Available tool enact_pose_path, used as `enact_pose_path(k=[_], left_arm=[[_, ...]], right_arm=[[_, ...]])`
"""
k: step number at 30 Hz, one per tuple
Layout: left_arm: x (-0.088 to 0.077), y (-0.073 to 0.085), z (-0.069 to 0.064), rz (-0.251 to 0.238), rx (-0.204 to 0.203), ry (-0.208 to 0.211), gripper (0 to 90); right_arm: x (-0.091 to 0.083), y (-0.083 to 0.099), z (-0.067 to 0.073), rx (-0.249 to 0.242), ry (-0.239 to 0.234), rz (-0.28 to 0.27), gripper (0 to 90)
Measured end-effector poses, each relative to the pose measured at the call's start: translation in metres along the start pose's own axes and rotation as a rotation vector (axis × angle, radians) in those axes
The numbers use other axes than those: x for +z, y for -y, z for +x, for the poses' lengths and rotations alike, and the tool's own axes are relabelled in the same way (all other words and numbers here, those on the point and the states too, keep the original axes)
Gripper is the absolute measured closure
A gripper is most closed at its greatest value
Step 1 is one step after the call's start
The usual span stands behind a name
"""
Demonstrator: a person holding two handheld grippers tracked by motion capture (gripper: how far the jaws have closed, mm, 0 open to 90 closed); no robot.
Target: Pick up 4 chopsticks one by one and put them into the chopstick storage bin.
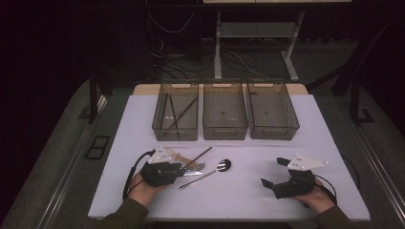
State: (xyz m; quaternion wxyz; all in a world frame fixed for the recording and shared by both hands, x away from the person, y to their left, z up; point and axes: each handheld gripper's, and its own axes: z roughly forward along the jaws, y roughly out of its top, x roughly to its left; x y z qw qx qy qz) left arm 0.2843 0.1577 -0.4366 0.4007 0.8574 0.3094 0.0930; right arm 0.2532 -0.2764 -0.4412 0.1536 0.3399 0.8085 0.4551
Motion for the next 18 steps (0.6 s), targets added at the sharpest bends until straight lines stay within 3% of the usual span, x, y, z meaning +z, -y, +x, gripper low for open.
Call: enact_pose_path(k=[12, 18], left_arm=[[0.0080, 0.0026, -0.0007, 0.048, 0.010, -0.026, 74.2], [0.0087, 0.0020, -0.0005, 0.054, 0.021, -0.040, 83.2]], right_arm=[[-0.0003, -0.0002, 0.0008, 0.000, 0.001, -0.002, 3.1], [0.0000, -0.0002, 0.0009, -0.002, 0.001, -0.001, 3.1]])
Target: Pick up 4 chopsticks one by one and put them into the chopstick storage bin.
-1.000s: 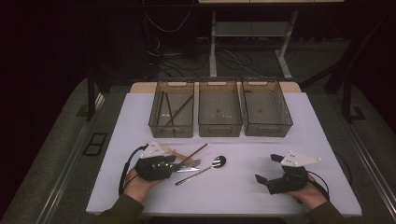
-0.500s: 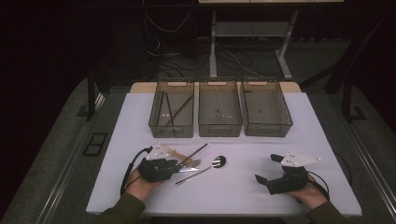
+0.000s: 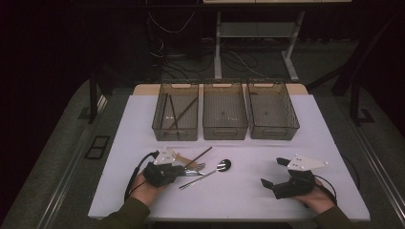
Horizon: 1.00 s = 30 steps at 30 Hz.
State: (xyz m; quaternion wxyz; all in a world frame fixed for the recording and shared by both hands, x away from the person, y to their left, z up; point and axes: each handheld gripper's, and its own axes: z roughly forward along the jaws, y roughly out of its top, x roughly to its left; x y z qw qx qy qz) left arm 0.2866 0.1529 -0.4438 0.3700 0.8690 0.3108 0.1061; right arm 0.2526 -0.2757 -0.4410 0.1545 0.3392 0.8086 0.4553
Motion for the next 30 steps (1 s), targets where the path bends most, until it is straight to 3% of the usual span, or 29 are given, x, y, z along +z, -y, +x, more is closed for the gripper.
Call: enact_pose_path(k=[15, 30], left_arm=[[-0.001, -0.005, -0.001, -0.003, -0.016, -0.002, 85.2], [-0.012, -0.011, 0.004, -0.016, -0.019, 0.021, 85.4]], right_arm=[[0.000, 0.000, 0.000, 0.001, 0.000, 0.000, 3.1], [0.003, 0.001, -0.001, 0.002, -0.002, 0.003, 3.1]])
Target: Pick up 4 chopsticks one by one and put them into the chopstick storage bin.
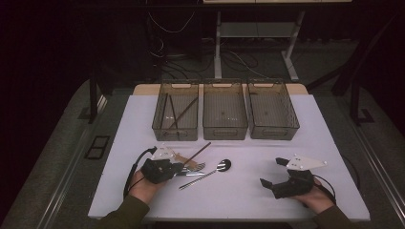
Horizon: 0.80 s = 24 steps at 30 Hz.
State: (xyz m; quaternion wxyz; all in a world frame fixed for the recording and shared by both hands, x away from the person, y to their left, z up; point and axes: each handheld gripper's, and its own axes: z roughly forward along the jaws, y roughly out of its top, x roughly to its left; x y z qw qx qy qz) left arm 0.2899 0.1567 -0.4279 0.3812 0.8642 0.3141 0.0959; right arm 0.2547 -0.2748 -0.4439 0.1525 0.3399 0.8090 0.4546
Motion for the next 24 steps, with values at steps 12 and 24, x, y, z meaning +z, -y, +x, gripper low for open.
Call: enact_pose_path(k=[12, 24], left_arm=[[-0.0048, -0.0029, 0.0035, -0.001, -0.014, 0.016, 85.4], [-0.0097, -0.0102, 0.0085, -0.024, -0.025, 0.038, 85.5]], right_arm=[[-0.0015, 0.0022, -0.0074, -0.002, 0.024, 0.010, 3.1], [-0.0014, 0.0019, -0.0057, -0.010, 0.024, 0.016, 3.1]])
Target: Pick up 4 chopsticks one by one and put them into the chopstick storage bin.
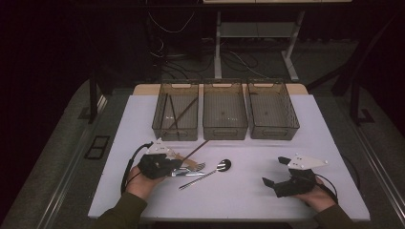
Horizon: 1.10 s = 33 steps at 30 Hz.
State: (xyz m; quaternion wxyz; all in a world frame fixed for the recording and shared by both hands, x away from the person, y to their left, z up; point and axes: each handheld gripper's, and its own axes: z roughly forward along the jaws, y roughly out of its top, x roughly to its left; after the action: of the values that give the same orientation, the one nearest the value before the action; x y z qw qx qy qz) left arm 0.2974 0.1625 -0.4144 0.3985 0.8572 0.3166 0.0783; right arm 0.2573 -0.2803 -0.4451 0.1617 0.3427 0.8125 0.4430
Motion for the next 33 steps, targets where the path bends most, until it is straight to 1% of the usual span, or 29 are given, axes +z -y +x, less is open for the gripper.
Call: enact_pose_path(k=[2, 3, 4, 7, 10, 11, 13, 14, 16, 19, 21, 24, 26, 28, 29, 30, 33], left_arm=[[-0.002, -0.002, 0.002, -0.002, 0.006, 0.006, 85.4], [-0.002, -0.003, 0.002, -0.013, -0.007, 0.007, 85.5], [-0.003, -0.004, 0.003, -0.016, -0.011, 0.008, 85.5], [-0.004, -0.007, 0.005, -0.024, -0.014, 0.011, 85.5], [-0.004, -0.009, 0.008, -0.024, -0.008, 0.011, 85.5], [-0.004, -0.010, 0.008, -0.026, -0.013, 0.009, 85.5], [-0.005, -0.013, 0.010, -0.024, -0.006, 0.002, 85.5], [-0.005, -0.014, 0.010, -0.030, -0.011, 0.001, 85.5], [-0.005, -0.015, 0.012, -0.025, -0.001, -0.003, 85.5], [-0.004, -0.017, 0.014, -0.033, -0.012, -0.008, 85.5], [-0.004, -0.018, 0.015, -0.032, -0.010, -0.009, 85.5], [-0.005, -0.019, 0.018, -0.041, -0.020, -0.014, 85.4], [-0.006, -0.021, 0.021, -0.036, -0.011, -0.024, 85.4], [-0.006, -0.025, 0.023, -0.048, -0.016, -0.035, 85.4], [-0.007, -0.026, 0.025, -0.042, -0.007, -0.038, 85.5], [-0.006, -0.028, 0.026, -0.052, -0.015, -0.042, 85.4], [-0.006, -0.032, 0.029, -0.056, -0.014, -0.054, 85.4]], right_arm=[[0.000, 0.000, 0.000, -0.001, 0.000, 0.000, 3.1], [0.000, 0.000, 0.000, -0.002, 0.000, 0.000, 3.1], [0.000, 0.000, 0.000, -0.002, 0.000, 0.000, 3.1], [0.000, 0.000, 0.000, -0.002, 0.000, 0.000, 3.1], [0.000, 0.000, 0.000, -0.004, 0.000, -0.002, 3.1], [0.000, 0.000, 0.000, -0.004, 0.000, -0.002, 3.1], [0.001, 0.000, 0.000, -0.002, 0.000, 0.000, 3.1], [0.001, 0.000, 0.000, -0.002, 0.001, 0.000, 3.1], [0.001, 0.000, 0.000, -0.001, 0.000, 0.000, 3.1], [0.001, 0.000, 0.000, 0.000, 0.000, 0.000, 3.1], [0.001, 0.000, 0.000, 0.000, 0.001, 0.000, 3.1], [0.001, 0.000, 0.000, 0.000, 0.001, 0.000, 3.1], [0.001, 0.000, 0.000, -0.002, 0.001, -0.002, 3.1], [0.001, 0.000, 0.000, -0.002, 0.002, -0.002, 3.1], [0.001, 0.000, 0.000, 0.000, 0.002, -0.001, 3.1], [0.001, 0.000, 0.000, 0.000, 0.002, 0.000, 3.1], [0.001, 0.000, 0.000, 0.000, 0.002, -0.001, 3.1]])
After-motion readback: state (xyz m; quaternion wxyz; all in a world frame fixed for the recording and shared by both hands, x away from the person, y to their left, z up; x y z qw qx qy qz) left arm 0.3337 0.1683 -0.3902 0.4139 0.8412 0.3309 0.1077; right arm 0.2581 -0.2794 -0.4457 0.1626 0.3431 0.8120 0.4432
